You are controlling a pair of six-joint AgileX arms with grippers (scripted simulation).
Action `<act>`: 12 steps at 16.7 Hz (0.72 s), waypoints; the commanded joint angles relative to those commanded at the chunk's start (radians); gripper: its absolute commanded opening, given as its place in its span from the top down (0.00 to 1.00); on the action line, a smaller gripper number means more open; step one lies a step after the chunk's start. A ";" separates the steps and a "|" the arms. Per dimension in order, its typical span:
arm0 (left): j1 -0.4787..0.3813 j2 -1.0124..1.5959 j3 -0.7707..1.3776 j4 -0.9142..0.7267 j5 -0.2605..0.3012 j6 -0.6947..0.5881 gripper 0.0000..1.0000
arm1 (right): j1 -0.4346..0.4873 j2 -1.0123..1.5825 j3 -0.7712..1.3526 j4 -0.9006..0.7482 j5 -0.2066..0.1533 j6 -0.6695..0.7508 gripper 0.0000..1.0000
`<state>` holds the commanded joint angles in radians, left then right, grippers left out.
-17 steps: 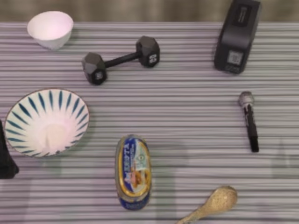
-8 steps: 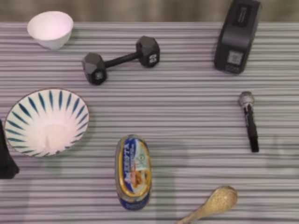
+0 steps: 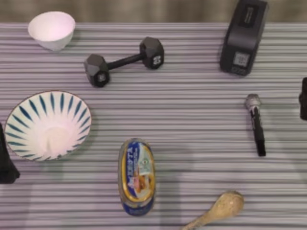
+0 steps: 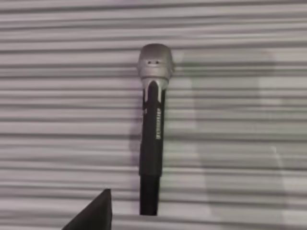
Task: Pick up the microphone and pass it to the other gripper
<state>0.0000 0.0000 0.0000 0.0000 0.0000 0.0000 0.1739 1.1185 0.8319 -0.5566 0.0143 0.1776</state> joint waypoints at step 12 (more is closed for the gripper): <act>0.000 0.000 0.000 0.000 0.000 0.000 0.00 | 0.120 0.849 0.614 -0.407 0.012 0.146 0.00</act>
<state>0.0000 0.0000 0.0000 0.0000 0.0000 0.0000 0.2940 1.9679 1.4455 -0.9633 0.0260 0.3237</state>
